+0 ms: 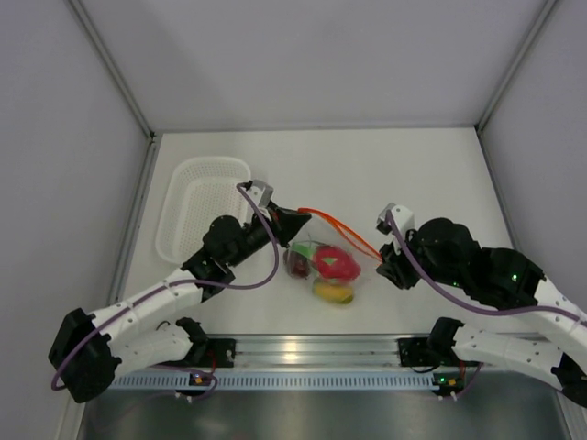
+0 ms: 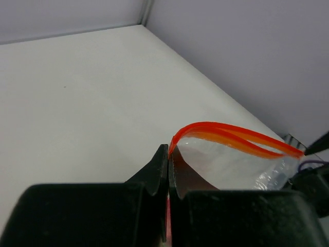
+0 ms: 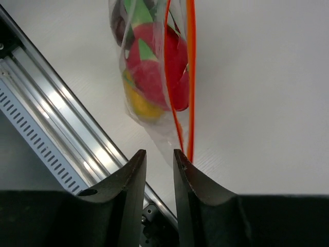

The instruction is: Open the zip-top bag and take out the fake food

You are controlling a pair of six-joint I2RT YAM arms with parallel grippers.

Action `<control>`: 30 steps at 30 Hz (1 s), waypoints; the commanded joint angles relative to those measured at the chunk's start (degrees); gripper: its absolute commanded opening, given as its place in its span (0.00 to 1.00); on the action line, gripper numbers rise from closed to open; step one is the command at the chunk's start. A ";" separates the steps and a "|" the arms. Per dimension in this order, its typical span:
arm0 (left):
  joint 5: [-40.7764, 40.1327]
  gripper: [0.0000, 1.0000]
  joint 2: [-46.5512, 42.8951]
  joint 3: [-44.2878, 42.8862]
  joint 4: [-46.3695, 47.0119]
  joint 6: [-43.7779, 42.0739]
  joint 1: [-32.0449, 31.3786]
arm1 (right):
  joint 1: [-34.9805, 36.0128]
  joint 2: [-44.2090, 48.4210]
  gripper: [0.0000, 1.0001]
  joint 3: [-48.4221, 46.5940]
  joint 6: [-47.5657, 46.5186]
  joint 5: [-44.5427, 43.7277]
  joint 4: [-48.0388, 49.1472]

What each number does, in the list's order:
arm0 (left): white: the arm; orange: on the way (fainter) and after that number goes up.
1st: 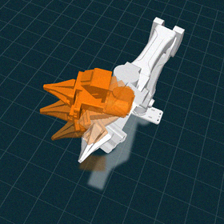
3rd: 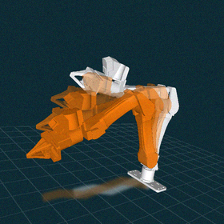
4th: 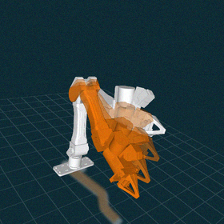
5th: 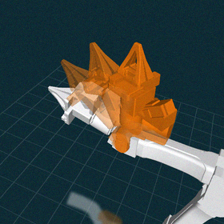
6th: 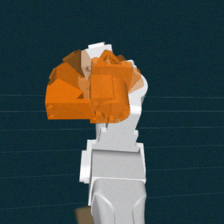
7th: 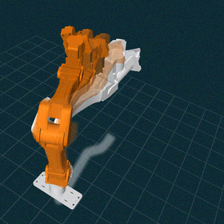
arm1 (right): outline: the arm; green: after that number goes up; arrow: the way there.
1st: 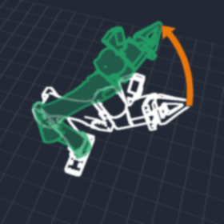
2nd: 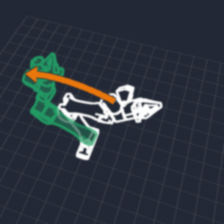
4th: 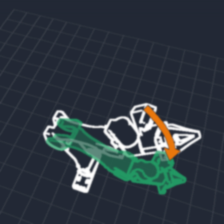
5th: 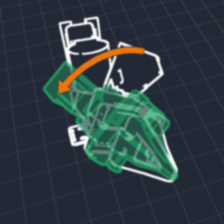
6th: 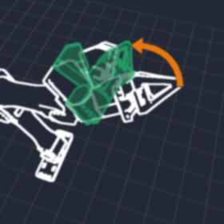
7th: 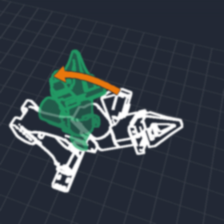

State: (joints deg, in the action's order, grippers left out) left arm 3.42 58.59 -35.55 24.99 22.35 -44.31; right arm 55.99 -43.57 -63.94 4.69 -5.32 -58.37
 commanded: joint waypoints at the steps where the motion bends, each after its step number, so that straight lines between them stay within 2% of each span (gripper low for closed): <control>1: 15.09 0.00 -2.51 1.10 12.53 -1.52 0.19 | -0.70 0.86 0.29 -3.47 -0.47 1.28 3.43; 6: 23.55 0.00 -3.30 1.27 12.89 -4.59 0.19 | -0.70 -0.02 0.39 -5.84 -1.52 -5.30 7.39; 8: 26.01 0.00 -3.39 1.27 12.89 -5.12 0.19 | -0.79 -1.24 0.39 -7.42 -2.14 -6.54 8.01; 16: 29.97 0.00 -2.43 0.57 12.80 -6.18 0.19 | -1.40 -8.45 0.45 -11.73 -7.06 -11.90 9.15; 19: 30.51 0.00 -2.07 0.13 12.89 -6.18 0.19 | -2.63 -11.00 0.46 -12.00 -8.46 -11.38 9.50; 22: 30.24 0.00 -1.72 -0.13 12.80 -6.26 0.19 | -4.39 -12.24 0.49 -11.04 -8.99 -5.07 9.33; 24: 30.68 0.00 -1.37 -0.48 12.89 -6.26 0.19 | -4.66 -11.89 0.53 -8.93 -8.99 -3.04 10.11; 30: 30.86 0.00 -1.02 -0.75 12.89 -6.44 0.19 | -6.84 -9.78 0.56 -3.74 -7.68 -0.83 12.75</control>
State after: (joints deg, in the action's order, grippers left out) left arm 32.60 57.69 -34.06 32.23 16.78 -44.23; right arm 51.31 -55.13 -69.32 -3.29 -8.38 -49.43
